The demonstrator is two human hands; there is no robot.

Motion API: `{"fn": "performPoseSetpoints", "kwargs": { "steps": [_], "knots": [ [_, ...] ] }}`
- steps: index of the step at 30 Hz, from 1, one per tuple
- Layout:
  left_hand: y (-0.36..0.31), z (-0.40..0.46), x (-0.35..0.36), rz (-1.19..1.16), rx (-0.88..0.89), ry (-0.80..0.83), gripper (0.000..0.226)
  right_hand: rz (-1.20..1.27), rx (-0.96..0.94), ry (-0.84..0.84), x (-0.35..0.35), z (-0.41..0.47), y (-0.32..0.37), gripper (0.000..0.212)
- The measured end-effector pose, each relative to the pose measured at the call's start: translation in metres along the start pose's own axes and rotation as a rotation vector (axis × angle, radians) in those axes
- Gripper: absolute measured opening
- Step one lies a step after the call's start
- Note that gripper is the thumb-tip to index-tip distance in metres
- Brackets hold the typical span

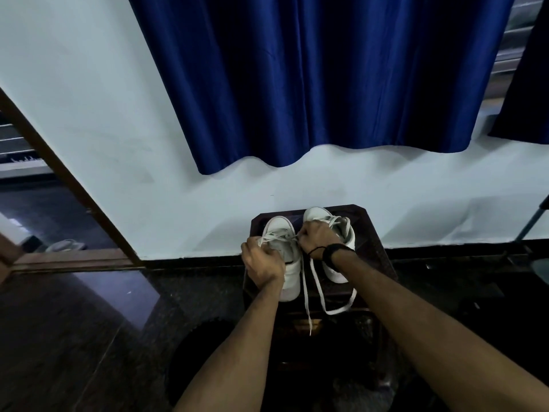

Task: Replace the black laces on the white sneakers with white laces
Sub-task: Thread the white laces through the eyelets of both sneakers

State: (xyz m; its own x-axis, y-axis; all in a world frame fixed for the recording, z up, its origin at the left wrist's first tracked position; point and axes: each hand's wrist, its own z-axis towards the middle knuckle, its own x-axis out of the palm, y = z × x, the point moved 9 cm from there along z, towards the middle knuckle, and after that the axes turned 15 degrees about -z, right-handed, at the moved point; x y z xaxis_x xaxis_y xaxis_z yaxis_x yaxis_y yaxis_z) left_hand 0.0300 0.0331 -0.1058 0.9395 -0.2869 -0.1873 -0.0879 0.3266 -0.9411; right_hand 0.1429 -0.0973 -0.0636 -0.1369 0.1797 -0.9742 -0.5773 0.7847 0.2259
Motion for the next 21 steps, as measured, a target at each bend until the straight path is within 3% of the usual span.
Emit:
{"fn": "performPoseSetpoints", "kwargs": {
  "steps": [4, 7, 9, 12, 14, 15, 17, 19, 21],
  "knots": [
    [0.003, 0.000, 0.001, -0.005, -0.020, 0.002, 0.021, 0.194, 0.032, 0.024, -0.023, 0.000, -0.015, 0.025],
    [0.006, 0.002, 0.005, -0.001, -0.039, 0.041, 0.019, 0.882, 0.113, 0.092, -0.037, -0.009, -0.026, 0.030],
    [0.006, 0.004, 0.009, -0.017, -0.058, 0.089, 0.018, 1.206, 0.141, 0.197, -0.043, -0.016, -0.022, 0.029],
    [-0.004, 0.002, 0.000, -0.024, -0.064, 0.081, 0.034, 1.292, 0.004, 0.275, -0.071, -0.026, -0.001, 0.026],
    [-0.031, -0.003, -0.021, -0.066, 0.071, -0.026, 0.043, 1.309, -0.088, 0.282, -0.085, -0.031, 0.015, 0.023],
    [-0.051, -0.011, -0.024, -0.158, 0.167, -0.008, 0.037, 1.324, -0.118, 0.263, -0.089, -0.033, 0.023, 0.022],
    [-0.090, -0.032, -0.016, -0.398, 0.237, 0.207, 0.008, 1.366, -0.126, 0.205, -0.091, -0.030, 0.038, 0.023],
    [-0.107, -0.056, 0.013, -0.596, 0.027, 0.562, 0.029, 1.404, -0.077, 0.144, -0.086, -0.025, 0.043, 0.023],
    [-0.100, -0.076, 0.033, -0.787, -0.327, 0.809, 0.046, 1.358, -0.029, 0.068, -0.082, -0.021, 0.037, 0.024]
  ]
}}
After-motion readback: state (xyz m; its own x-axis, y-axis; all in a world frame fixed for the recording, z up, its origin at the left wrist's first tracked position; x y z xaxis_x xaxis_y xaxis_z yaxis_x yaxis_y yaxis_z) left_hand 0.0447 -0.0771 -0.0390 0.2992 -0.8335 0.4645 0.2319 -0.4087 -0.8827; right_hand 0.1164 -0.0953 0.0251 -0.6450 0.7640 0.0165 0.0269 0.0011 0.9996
